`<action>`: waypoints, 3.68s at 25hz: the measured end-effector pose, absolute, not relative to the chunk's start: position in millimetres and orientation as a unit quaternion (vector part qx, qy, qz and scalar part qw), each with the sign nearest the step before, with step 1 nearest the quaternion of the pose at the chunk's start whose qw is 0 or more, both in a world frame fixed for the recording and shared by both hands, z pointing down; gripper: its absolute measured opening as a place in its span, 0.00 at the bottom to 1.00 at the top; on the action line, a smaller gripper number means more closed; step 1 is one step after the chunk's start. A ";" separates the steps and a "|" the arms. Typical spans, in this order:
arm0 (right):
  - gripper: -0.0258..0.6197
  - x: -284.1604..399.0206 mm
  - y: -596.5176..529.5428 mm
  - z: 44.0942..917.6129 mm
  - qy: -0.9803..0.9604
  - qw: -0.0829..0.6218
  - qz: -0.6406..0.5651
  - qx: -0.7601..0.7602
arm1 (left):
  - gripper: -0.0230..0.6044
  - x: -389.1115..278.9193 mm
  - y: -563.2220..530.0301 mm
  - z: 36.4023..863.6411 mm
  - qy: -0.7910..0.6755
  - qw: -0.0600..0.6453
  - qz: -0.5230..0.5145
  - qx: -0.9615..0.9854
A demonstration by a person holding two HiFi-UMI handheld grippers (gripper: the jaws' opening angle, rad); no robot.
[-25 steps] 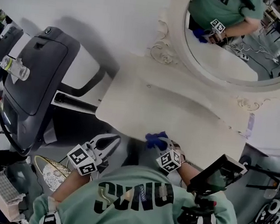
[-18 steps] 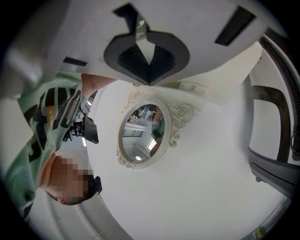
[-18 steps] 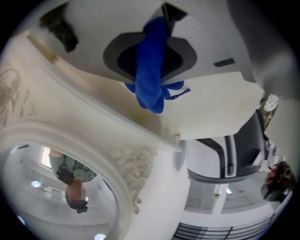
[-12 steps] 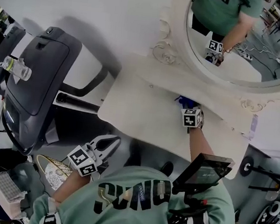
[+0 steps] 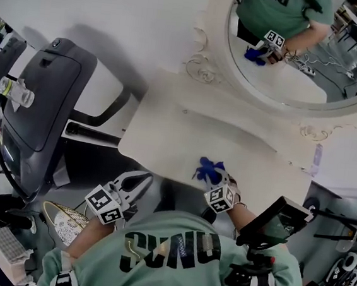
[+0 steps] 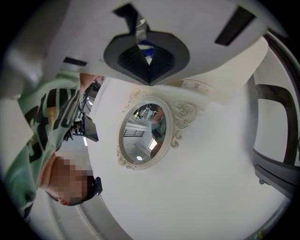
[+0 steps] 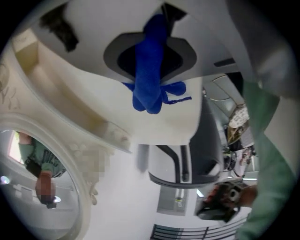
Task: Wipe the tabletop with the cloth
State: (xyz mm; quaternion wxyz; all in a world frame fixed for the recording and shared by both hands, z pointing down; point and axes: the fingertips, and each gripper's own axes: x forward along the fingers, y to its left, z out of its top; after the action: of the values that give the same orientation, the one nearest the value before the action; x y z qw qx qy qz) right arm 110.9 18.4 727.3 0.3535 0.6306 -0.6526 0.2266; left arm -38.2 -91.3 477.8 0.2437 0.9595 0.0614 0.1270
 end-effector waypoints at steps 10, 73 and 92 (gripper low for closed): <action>0.14 80.0 44.4 721.4 -0.688 0.291 0.249 0.616 | 0.05 -14.5 -73.3 474.6 0.085 0.237 0.134 0.958; 0.13 94.0 115.0 730.9 -0.661 0.291 0.287 0.630 | 0.05 -12.6 -53.3 477.8 0.102 0.241 0.145 0.954; 0.14 393.7 94.5 730.0 -0.404 0.243 0.289 0.833 | 0.05 -5.5 -41.0 476.6 0.106 0.230 0.163 0.954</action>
State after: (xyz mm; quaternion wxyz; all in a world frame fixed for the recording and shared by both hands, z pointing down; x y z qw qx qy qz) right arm 393.7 94.5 730.0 0.2430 0.8330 -0.4043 0.2892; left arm -5.5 -41.0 476.6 0.2299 0.9535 0.1064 0.1632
